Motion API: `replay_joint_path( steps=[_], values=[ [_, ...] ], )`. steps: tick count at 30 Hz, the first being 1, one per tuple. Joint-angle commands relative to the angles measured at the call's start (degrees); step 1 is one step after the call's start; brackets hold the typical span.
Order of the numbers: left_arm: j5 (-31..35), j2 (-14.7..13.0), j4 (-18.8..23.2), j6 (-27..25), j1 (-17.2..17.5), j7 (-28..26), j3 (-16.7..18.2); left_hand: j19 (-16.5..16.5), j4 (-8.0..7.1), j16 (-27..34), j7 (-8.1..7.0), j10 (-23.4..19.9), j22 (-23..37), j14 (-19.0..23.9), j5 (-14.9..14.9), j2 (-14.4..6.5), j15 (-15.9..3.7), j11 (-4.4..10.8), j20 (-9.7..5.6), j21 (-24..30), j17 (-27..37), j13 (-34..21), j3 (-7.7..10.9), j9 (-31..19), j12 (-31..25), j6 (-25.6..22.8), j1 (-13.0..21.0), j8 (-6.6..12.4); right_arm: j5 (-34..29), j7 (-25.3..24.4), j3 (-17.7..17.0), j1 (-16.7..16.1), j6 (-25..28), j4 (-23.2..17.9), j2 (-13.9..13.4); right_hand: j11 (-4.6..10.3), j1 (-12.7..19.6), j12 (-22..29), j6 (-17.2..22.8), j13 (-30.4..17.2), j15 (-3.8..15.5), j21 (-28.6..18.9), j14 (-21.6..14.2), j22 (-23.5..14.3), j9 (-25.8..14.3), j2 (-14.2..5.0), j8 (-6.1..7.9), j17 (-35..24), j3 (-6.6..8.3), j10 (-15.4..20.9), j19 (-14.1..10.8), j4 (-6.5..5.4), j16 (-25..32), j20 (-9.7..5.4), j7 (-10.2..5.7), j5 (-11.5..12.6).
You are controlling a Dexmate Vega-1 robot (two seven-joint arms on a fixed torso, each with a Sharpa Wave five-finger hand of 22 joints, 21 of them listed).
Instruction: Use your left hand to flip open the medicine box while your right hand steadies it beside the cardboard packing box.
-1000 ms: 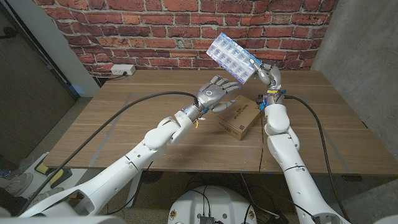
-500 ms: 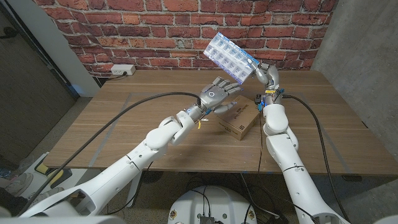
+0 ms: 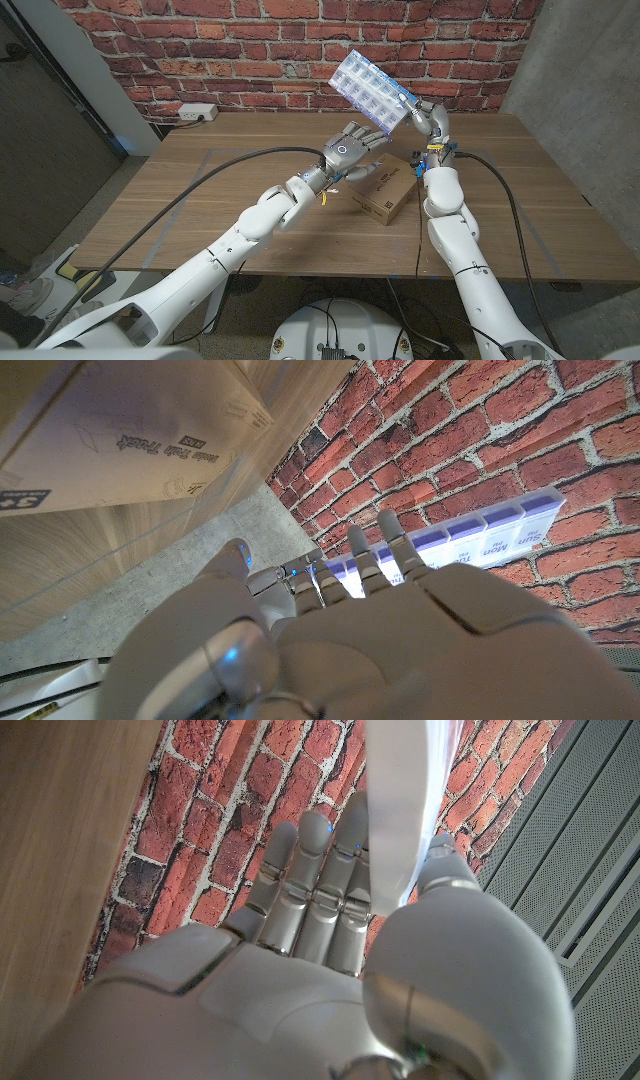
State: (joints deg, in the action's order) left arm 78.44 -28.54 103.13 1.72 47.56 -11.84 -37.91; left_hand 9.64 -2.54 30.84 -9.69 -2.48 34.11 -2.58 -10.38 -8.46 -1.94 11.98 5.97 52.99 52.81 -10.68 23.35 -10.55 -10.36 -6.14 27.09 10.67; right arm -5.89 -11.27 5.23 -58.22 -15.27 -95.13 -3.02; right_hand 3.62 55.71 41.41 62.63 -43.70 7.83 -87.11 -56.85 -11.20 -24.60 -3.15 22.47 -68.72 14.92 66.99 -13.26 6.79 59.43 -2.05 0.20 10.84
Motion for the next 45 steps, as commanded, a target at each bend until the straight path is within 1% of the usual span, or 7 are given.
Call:
replay_joint_path(
  steps=[1,7,10,21,26,35,45],
  values=[
    [-0.2,0.5,-1.6,1.2,-1.0,-3.3,0.0,12.9,0.28,0.3,0.00,-1.0,0.5,0.0,0.0,0.3,-0.26,0.01,0.52,0.6,0.3,-0.2,0.69,-0.4,-0.5,-1.5,-0.5,0.85,0.0,0.5,0.4,1.3,-0.2,2.2,-0.2,2.67,5.8,0.1,0.7,-0.4,5.02,-0.1,-0.3,0.0,-0.2,-5.18,0.02,0.1,0.44,3.1,-0.4,-0.06,-0.3,-3.92,-0.08,0.6],
    [-1.6,0.4,-3.5,3.3,-2.1,-5.9,-0.1,13.1,1.26,0.5,0.45,-3.9,1.2,0.5,0.0,0.8,-0.75,-0.20,1.02,1.5,0.6,-0.5,1.53,-0.7,-1.6,-4.6,0.1,2.23,0.2,0.5,0.5,2.5,-0.2,3.9,-0.1,2.78,5.8,-0.1,0.7,-0.2,5.04,0.0,-0.3,0.0,-0.3,-5.20,-0.06,0.3,0.40,3.2,-0.4,-0.09,-0.4,-4.03,-0.01,0.6],
    [-1.8,0.2,-4.0,4.2,-2.4,-7.4,-0.3,13.0,2.44,1.0,0.03,-7.5,2.1,1.5,0.0,1.3,-1.28,-0.76,1.43,2.9,0.9,-1.7,2.49,-2.0,-2.8,-10.3,0.7,5.29,0.6,0.5,0.4,3.3,-0.2,5.0,0.0,2.77,5.8,-0.2,0.7,-0.1,5.03,0.0,-0.7,0.0,-0.3,-5.18,-0.09,-0.1,0.38,3.3,-0.4,-0.07,-0.1,-3.99,-0.06,0.6],
    [-2.1,0.5,-7.2,5.1,-3.0,-12.9,-0.4,12.6,4.21,1.7,0.44,-11.5,3.1,3.8,0.1,2.4,-2.68,-0.93,2.15,4.6,0.9,-2.9,3.29,-3.3,-4.1,-14.2,1.5,8.26,1.0,0.2,0.5,5.2,-0.5,7.9,0.2,2.79,5.8,-0.4,0.9,-0.3,5.03,0.0,-0.6,0.0,-0.3,-5.20,-0.26,0.2,0.32,3.1,-0.3,-0.05,-0.4,-3.97,0.02,0.6],
    [-1.0,1.1,-8.2,3.7,-2.6,-16.1,-0.4,12.6,5.06,1.6,1.31,-10.4,3.6,3.9,0.1,2.9,-2.62,-1.08,2.62,5.4,0.9,-3.2,3.82,-3.5,-3.3,-11.3,1.9,7.45,1.2,0.1,0.7,5.9,-0.8,9.1,0.2,2.79,5.9,-0.5,0.9,-0.3,5.03,0.0,-0.4,0.0,-0.2,-5.22,-0.42,0.2,0.32,3.2,-0.3,-0.05,-0.5,-3.96,0.07,0.5],
    [-0.7,2.0,-9.0,2.2,-2.7,-15.1,-0.4,12.6,5.28,1.8,2.67,-12.3,4.1,5.0,0.2,3.7,-2.92,-1.84,2.79,6.3,1.0,-3.4,4.00,-3.6,-3.6,-14.0,1.2,8.79,1.8,0.1,0.4,6.3,-1.8,9.9,0.2,2.79,5.9,-0.4,0.9,-0.7,5.03,0.1,-0.7,0.0,-0.3,-5.19,-0.51,-0.1,0.28,3.3,-0.3,-0.04,-0.3,-3.90,0.07,0.6],
    [1.9,2.4,-9.6,0.7,-2.5,-18.3,-1.2,13.2,5.78,1.2,2.87,-6.5,4.9,4.2,0.1,3.9,-2.48,-1.77,3.02,7.8,1.0,-2.5,5.03,-2.4,-0.6,-5.5,0.6,4.32,2.0,0.1,0.2,5.9,-2.1,9.9,0.0,2.74,5.9,-0.6,1.0,-0.7,5.01,0.1,-0.4,0.0,-0.4,-5.23,-0.58,0.0,0.24,3.3,-0.3,-0.07,-0.5,-3.82,-0.03,0.6]
  ],
)
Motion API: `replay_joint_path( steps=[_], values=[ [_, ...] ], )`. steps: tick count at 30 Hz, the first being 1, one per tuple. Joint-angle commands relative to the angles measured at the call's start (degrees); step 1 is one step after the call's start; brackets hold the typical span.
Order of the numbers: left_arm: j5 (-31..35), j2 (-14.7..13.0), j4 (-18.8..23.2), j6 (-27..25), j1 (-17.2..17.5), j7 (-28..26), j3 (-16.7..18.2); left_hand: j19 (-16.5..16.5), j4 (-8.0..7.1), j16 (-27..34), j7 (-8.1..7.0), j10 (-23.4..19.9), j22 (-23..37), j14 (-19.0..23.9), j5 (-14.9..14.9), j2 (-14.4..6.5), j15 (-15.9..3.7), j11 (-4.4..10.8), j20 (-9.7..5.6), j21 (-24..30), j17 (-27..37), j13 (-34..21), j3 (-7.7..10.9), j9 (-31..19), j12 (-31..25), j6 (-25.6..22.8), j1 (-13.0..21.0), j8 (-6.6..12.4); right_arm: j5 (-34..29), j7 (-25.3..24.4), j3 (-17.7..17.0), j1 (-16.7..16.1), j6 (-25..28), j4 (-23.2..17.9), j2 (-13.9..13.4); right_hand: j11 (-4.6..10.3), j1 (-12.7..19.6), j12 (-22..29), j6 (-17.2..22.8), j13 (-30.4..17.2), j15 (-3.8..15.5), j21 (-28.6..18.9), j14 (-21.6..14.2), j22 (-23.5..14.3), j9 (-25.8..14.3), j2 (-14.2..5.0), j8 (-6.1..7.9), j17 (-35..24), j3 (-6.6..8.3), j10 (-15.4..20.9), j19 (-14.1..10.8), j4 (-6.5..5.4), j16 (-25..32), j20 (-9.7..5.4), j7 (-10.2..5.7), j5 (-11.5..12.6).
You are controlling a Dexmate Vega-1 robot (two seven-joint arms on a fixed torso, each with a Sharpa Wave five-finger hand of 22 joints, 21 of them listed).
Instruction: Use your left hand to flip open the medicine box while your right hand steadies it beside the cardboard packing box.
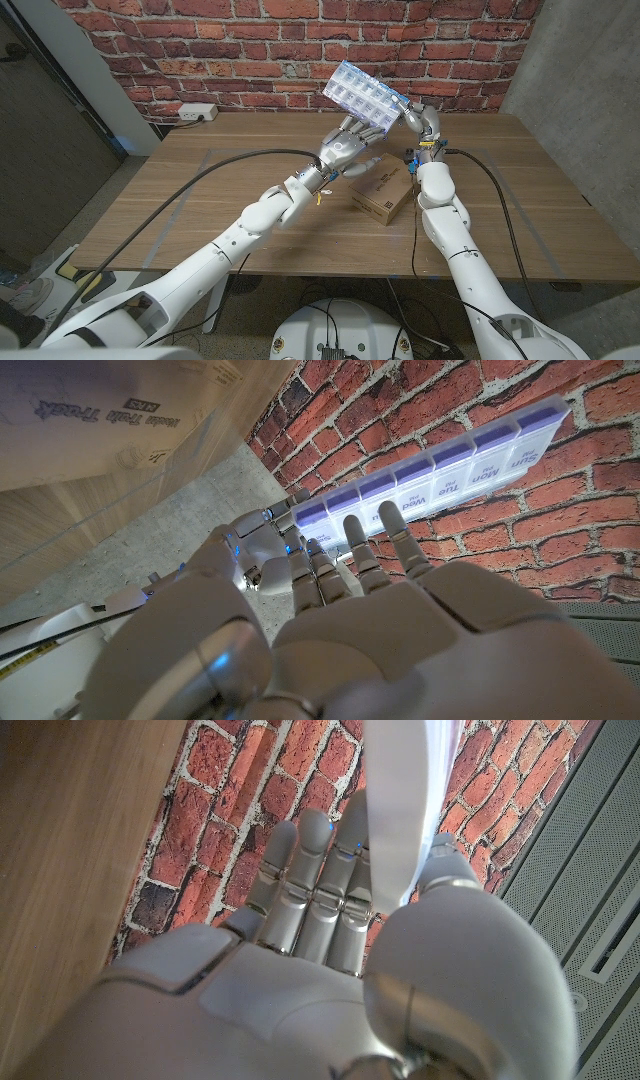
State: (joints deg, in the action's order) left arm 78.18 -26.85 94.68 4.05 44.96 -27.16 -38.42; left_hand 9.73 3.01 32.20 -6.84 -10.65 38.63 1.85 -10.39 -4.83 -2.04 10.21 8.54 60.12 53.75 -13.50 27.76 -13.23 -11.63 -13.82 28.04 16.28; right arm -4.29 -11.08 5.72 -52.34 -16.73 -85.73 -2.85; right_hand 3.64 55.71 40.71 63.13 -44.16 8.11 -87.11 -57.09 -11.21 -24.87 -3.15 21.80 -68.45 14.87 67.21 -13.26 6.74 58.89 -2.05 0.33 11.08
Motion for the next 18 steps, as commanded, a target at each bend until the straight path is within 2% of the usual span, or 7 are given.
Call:
replay_joint_path(
  steps=[1,5,9,10,12,14,18],
  values=[
    [2.2,0.9,-1.2,-1.8,0.2,-3.2,-0.7,13.1,0.26,-0.2,0.42,1.6,0.4,-0.2,0.1,0.3,-2.40,-0.18,0.49,0.7,0.1,0.3,0.67,0.4,0.6,1.8,-0.4,-1.20,0.5,-0.1,-0.4,-0.1,-0.8,0.5,-0.2,2.75,5.9,-0.1,0.4,0.0,4.75,0.1,-0.5,0.0,-0.3,-5.19,0.13,-0.4,0.27,3.2,-0.3,-0.01,0.2,-3.86,-0.09,0.3],
    [1.5,1.1,-0.4,-2.3,0.7,-1.5,-0.2,12.9,0.44,-0.2,1.16,1.5,0.4,0.0,0.1,0.4,-2.51,-0.42,0.36,1.0,0.1,0.6,0.93,0.6,0.5,2.5,-0.4,-1.79,0.5,-0.2,-0.5,-0.4,-1.0,0.2,-0.1,2.66,5.9,-0.2,0.5,0.1,4.74,0.1,-0.3,0.0,-0.3,-5.25,0.05,-0.2,0.27,3.2,-0.3,-0.02,0.0,-3.79,-0.12,0.3],
    [1.9,1.1,-0.4,-2.7,1.0,-2.6,-0.3,11.7,1.15,0.7,1.87,-5.0,0.4,2.9,0.1,0.9,-3.67,-1.18,0.03,2.1,0.1,1.1,1.77,1.0,-1.6,-4.9,-0.6,0.26,0.7,0.0,-0.5,-0.6,-1.2,-0.2,-0.1,2.81,5.9,-0.2,0.6,0.0,4.75,0.2,-0.4,0.0,-0.2,-5.21,-0.06,-0.4,0.25,3.2,-0.2,-0.03,0.1,-3.93,-0.11,0.3],
    [1.7,1.2,-0.7,-2.5,1.0,-3.6,-0.3,11.6,1.17,0.8,1.93,-5.6,0.4,3.1,0.1,0.9,-3.63,-0.91,-0.02,2.2,0.1,1.1,1.84,1.1,-1.7,-5.1,-0.7,0.27,0.6,-0.1,-0.5,-0.7,-1.3,-0.3,0.0,2.72,5.9,-0.1,0.6,-0.1,4.75,0.1,-0.3,0.0,-0.2,-5.21,-0.06,-0.2,0.25,3.2,-0.3,-0.03,-0.1,-3.87,-0.02,0.3],
    [2.3,1.1,-0.4,-3.1,1.3,-3.7,-0.4,10.1,1.41,1.5,1.33,-10.9,0.3,6.0,0.1,1.7,-4.52,-1.00,-0.45,3.1,-0.2,1.0,2.17,1.1,-3.1,-10.9,-1.3,2.24,0.6,0.0,-0.5,-0.9,-1.4,-0.6,0.0,2.77,5.9,-0.1,0.6,-0.2,4.75,0.1,-0.3,0.0,-0.2,-5.21,-0.05,-0.2,0.25,3.2,-0.3,-0.02,-0.1,-3.88,-0.06,0.3],
    [2.5,1.0,-0.1,-3.4,1.4,-3.3,-0.3,9.8,1.65,1.6,1.40,-13.3,0.1,6.8,0.0,2.0,-4.75,-0.75,-0.49,3.4,-0.3,0.7,2.56,1.1,-3.7,-14.3,-1.4,3.41,0.6,0.1,-0.5,-1.1,-1.4,-0.9,-0.1,2.74,5.9,-0.3,0.6,0.0,4.73,0.2,-0.6,0.0,-0.2,-5.18,-0.12,-0.7,0.25,3.3,-0.3,-0.03,0.4,-3.88,-0.13,0.3],
    [3.6,0.8,0.7,-4.2,1.7,-2.5,-0.4,9.9,1.83,1.2,1.23,-12.3,0.0,6.3,0.0,2.0,-4.62,-0.54,-0.39,3.5,-0.4,0.7,3.02,1.3,-2.9,-12.7,-1.4,2.55,0.6,0.1,-0.5,-1.4,-1.4,-1.3,0.0,2.59,5.8,-0.3,0.7,-0.1,4.73,0.2,-0.4,0.0,0.0,-5.16,-0.21,-0.6,0.24,3.2,-0.3,-0.05,0.2,-3.86,-0.19,0.3]
  ],
)
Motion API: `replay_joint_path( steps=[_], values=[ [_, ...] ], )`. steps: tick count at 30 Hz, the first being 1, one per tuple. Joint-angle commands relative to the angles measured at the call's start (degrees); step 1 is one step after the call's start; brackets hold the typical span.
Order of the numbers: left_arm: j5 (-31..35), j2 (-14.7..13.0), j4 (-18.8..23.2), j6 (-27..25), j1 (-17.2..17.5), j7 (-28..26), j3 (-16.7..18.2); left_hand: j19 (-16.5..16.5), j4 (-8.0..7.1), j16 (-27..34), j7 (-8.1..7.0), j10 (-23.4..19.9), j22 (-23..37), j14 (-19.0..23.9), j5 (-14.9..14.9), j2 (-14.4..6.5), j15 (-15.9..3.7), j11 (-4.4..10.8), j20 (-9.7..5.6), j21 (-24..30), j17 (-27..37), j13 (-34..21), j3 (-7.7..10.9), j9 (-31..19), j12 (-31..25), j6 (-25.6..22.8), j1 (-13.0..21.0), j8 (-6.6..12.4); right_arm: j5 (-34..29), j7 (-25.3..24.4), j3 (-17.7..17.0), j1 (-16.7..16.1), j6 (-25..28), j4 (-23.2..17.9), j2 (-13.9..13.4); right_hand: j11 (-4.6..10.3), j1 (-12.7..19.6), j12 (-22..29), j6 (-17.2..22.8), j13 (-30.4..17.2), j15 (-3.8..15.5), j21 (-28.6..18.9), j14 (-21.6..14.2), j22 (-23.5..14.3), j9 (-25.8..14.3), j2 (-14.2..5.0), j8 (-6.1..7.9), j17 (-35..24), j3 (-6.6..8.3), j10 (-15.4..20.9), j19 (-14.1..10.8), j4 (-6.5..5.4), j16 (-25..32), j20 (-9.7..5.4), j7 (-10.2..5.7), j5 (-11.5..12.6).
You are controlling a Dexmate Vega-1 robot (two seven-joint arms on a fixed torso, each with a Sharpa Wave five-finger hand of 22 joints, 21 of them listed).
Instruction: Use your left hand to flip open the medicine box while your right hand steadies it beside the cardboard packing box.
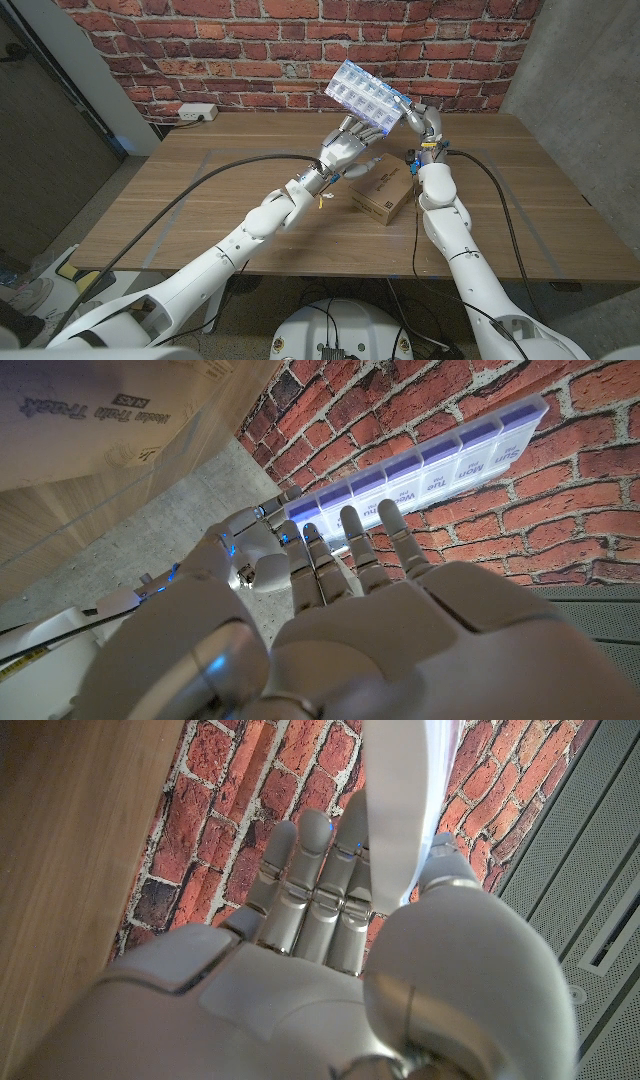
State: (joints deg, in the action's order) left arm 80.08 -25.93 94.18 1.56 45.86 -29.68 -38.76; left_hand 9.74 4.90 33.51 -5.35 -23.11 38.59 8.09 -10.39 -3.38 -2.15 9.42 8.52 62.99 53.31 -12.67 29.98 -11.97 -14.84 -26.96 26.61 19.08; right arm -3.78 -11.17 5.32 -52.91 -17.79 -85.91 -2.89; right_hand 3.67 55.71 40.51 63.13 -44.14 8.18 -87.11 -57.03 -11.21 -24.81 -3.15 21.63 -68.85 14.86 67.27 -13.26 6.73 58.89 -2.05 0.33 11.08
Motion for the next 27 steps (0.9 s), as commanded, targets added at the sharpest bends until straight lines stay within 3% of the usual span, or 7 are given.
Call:
replay_joint_path(
  steps=[1,12,17,25,27],
  values=[
    [2.2,-0.2,1.5,-2.2,0.9,0.3,-0.1,10.0,0.01,-0.2,-0.30,0.2,0.0,0.1,0.0,0.4,-4.61,0.55,-0.45,0.6,0.0,-0.1,0.95,0.1,0.4,0.5,0.2,-0.32,0.1,0.2,-0.1,-0.9,-0.5,-1.2,0.0,2.64,5.8,-0.1,0.7,-0.2,4.68,0.2,-0.1,0.1,-0.1,-5.15,-0.03,0.2,0.24,3.1,-0.3,-0.04,-0.2,-3.78,-0.12,0.3],
    [3.1,-0.5,3.3,-2.7,1.3,3.3,0.0,11.2,-0.03,-1.4,-0.84,4.1,-0.2,-1.9,0.1,0.2,-4.15,0.31,-0.48,0.8,-0.2,0.1,1.94,0.4,2.9,5.1,-0.4,-3.11,-0.2,0.5,-0.2,-2.0,-1.2,-2.5,-0.1,2.60,5.8,-0.2,0.8,-0.2,4.67,0.3,-0.4,0.1,-0.1,-5.14,-0.17,-0.1,0.24,3.2,-0.3,-0.04,0.1,-3.96,-0.10,0.4],
    [3.4,-0.3,4.3,-3.0,1.4,6.5,-0.1,12.1,-0.31,-2.0,-0.58,7.5,-0.4,-3.3,0.2,0.1,-3.35,0.76,-0.14,0.9,-0.1,0.3,2.22,0.6,4.1,8.6,-1.2,-5.17,-0.2,0.5,-0.4,-2.6,-1.4,-3.2,-0.1,2.61,5.8,-0.2,0.6,-0.3,4.67,0.4,-0.3,0.1,-0.3,-5.16,-0.17,-0.1,0.25,3.2,-0.2,-0.06,0.1,-4.01,-0.16,0.4],
    [4.5,-0.4,4.6,-3.4,1.5,8.7,-0.4,12.8,-0.57,-2.7,-0.88,13.3,-0.6,-5.3,0.3,0.0,-2.42,0.79,-0.98,1.1,0.2,1.1,2.61,1.0,5.0,14.9,-2.3,-8.19,-0.5,0.7,-0.3,-2.9,-1.3,-3.9,0.0,2.55,5.9,-0.3,0.8,-0.4,4.67,0.5,-0.3,0.1,-0.2,-5.12,-0.31,0.0,0.21,3.2,-0.2,-0.01,0.0,-4.01,-0.10,0.4],
    [4.6,-0.6,4.7,-3.1,1.5,9.0,-0.5,13.1,-0.54,-2.9,-1.35,15.3,-0.7,-5.9,0.3,-0.1,-2.15,1.57,-1.17,1.2,0.3,1.4,2.77,1.1,5.2,16.6,-2.5,-8.59,-0.5,0.8,-0.3,-3.0,-1.1,-4.1,0.0,2.63,5.9,-0.3,0.8,-0.4,4.68,0.5,-0.4,0.1,-0.4,-5.15,-0.26,0.0,0.20,3.3,-0.2,-0.04,0.0,-3.93,-0.13,0.4]
  ],
)
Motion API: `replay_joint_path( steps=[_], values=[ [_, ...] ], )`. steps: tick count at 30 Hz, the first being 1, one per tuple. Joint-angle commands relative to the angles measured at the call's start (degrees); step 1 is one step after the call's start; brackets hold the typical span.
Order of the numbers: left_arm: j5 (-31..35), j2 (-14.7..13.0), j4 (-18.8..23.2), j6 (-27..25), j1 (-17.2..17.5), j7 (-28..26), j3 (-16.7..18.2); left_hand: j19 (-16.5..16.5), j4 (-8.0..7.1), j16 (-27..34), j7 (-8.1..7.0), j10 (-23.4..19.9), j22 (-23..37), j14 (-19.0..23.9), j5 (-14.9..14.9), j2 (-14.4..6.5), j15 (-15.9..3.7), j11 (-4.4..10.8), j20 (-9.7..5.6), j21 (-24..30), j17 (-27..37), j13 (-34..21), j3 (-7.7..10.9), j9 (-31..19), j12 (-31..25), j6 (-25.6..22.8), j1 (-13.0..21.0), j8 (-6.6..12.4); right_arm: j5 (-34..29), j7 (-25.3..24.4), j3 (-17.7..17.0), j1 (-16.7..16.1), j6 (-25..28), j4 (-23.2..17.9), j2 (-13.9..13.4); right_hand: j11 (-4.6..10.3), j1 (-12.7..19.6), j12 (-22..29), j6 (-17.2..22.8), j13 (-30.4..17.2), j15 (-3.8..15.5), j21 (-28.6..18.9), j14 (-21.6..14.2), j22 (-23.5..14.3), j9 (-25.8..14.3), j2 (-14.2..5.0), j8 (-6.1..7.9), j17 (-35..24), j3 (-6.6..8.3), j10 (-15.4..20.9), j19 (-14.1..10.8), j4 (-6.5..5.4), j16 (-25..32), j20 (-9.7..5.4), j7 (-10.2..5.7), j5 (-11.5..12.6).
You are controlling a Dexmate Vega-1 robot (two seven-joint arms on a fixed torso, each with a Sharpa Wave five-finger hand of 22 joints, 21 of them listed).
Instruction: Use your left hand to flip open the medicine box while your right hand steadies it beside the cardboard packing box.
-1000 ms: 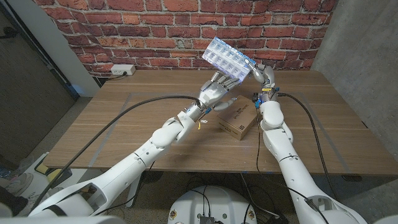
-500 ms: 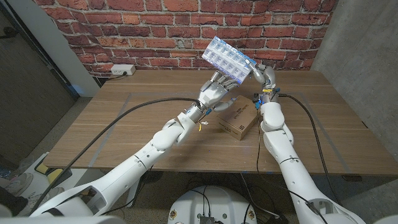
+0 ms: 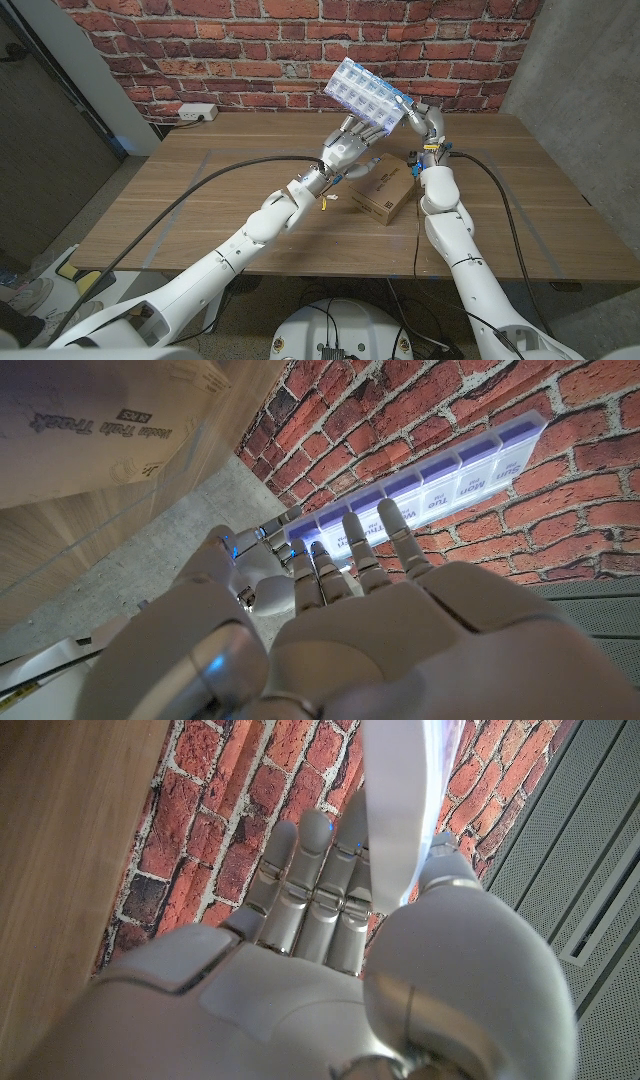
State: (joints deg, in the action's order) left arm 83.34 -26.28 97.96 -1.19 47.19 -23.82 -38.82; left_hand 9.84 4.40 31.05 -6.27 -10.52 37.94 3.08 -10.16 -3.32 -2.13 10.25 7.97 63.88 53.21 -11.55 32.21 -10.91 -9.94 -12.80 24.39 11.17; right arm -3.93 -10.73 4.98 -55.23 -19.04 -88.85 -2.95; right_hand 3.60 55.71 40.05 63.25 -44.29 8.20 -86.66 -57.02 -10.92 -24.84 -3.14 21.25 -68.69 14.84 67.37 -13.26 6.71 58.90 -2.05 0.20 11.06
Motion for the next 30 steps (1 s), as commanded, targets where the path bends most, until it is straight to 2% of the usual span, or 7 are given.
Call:
replay_joint_path(
  steps=[1,5,8,12,14,18,30],
  values=[
    [1.5,-0.6,0.7,0.1,0.2,1.5,-0.6,13.4,-0.10,-0.5,-0.51,3.4,0.0,-1.1,0.1,-0.2,-2.08,0.50,-0.77,0.3,0.4,0.4,0.59,0.1,0.2,3.8,-0.4,-1.02,-0.6,0.2,0.1,-0.7,0.4,-1.2,0.1,2.70,5.9,0.1,0.7,-0.2,4.66,0.0,0.0,-0.2,-0.3,-5.15,0.11,0.2,0.22,3.1,-0.3,-0.02,-0.4,-3.95,0.03,0.4],
    [2.6,-1.5,-0.3,1.1,0.0,-4.2,-1.0,13.5,-0.08,-0.5,-1.12,4.3,0.0,-1.1,0.1,-0.2,-2.20,1.03,-0.80,0.4,0.5,0.5,0.68,0.1,0.2,4.6,-0.5,-1.02,-0.2,0.5,0.1,-0.7,0.7,-1.1,0.1,2.66,5.8,0.0,0.7,-0.2,4.64,0.1,-0.4,-0.2,-0.2,-5.15,-0.01,-0.3,0.20,3.2,-0.3,-0.05,0.1,-4.00,0.01,0.4],
    [4.1,-2.1,-1.6,1.6,-0.4,-10.0,-1.6,13.5,0.30,-0.2,-3.46,3.8,0.0,-0.5,-0.1,-0.6,-2.65,1.70,-0.84,0.6,0.6,0.5,1.21,0.1,-0.5,4.6,-0.1,-0.58,-0.4,0.5,0.1,-0.7,1.2,-1.1,0.1,2.63,5.9,0.1,0.7,-0.6,4.66,0.1,-0.6,-0.2,-0.3,-5.09,-0.01,-0.3,0.17,3.0,-0.3,0.00,0.1,-3.98,-0.01,0.4],
    [3.8,-2.9,-2.4,4.0,-1.1,-13.8,-1.9,13.0,0.76,0.1,-4.98,3.2,0.0,0.0,-0.1,-0.7,-2.88,1.82,-0.75,1.0,0.7,0.3,1.59,0.0,-1.0,5.7,0.3,-0.55,-0.2,0.7,0.1,-0.4,1.7,-0.8,0.1,2.62,5.8,-0.1,0.8,-0.2,4.64,0.2,-0.6,-0.2,-0.5,-5.12,0.08,-0.3,0.18,3.2,-0.3,-0.02,0.1,-3.99,-0.03,0.4],
    [4.1,-2.7,-3.1,3.8,-1.2,-16.4,-2.1,11.9,1.62,0.9,-5.23,-1.3,-0.1,1.5,0.0,-0.5,-3.84,1.66,-0.81,1.8,1.0,-0.3,1.95,-0.5,-2.7,0.6,0.8,2.08,-0.1,0.6,0.1,-0.2,1.5,-0.5,0.2,2.69,5.9,0.0,0.8,-0.4,4.64,0.2,-0.6,-0.2,-0.3,-5.12,-0.04,-0.4,0.20,3.0,-0.3,-0.02,0.1,-3.98,0.00,0.4],
    [3.3,-1.9,-4.1,3.6,-1.0,-19.1,-1.7,9.7,2.77,1.9,-4.02,-12.1,-0.6,5.5,-0.1,0.1,-5.68,1.62,-0.68,3.3,0.6,-2.4,2.74,-2.3,-6.3,-12.7,1.4,9.00,-0.1,0.3,0.0,-0.1,1.2,-0.2,0.2,2.74,5.9,0.0,0.7,-0.6,4.64,0.2,-0.6,-0.2,-0.5,-5.13,-0.07,-0.4,0.22,3.1,-0.2,-0.02,0.2,-4.03,-0.03,0.4],
    [4.4,1.9,-6.6,-2.4,0.2,-21.2,-1.3,6.4,3.23,3.0,-1.62,-22.5,-1.2,11.9,-0.2,1.6,-7.04,1.13,-1.34,5.3,0.0,-4.5,4.22,-1.7,-9.5,-23.2,1.5,13.71,0.2,0.1,-0.3,0.1,0.4,0.5,0.3,2.72,5.9,-0.2,0.8,-0.3,4.65,0.3,-0.3,-0.2,-0.4,-5.13,-0.22,-0.3,0.23,3.3,-0.1,-0.01,-0.1,-3.99,0.02,0.4]
  ],
)
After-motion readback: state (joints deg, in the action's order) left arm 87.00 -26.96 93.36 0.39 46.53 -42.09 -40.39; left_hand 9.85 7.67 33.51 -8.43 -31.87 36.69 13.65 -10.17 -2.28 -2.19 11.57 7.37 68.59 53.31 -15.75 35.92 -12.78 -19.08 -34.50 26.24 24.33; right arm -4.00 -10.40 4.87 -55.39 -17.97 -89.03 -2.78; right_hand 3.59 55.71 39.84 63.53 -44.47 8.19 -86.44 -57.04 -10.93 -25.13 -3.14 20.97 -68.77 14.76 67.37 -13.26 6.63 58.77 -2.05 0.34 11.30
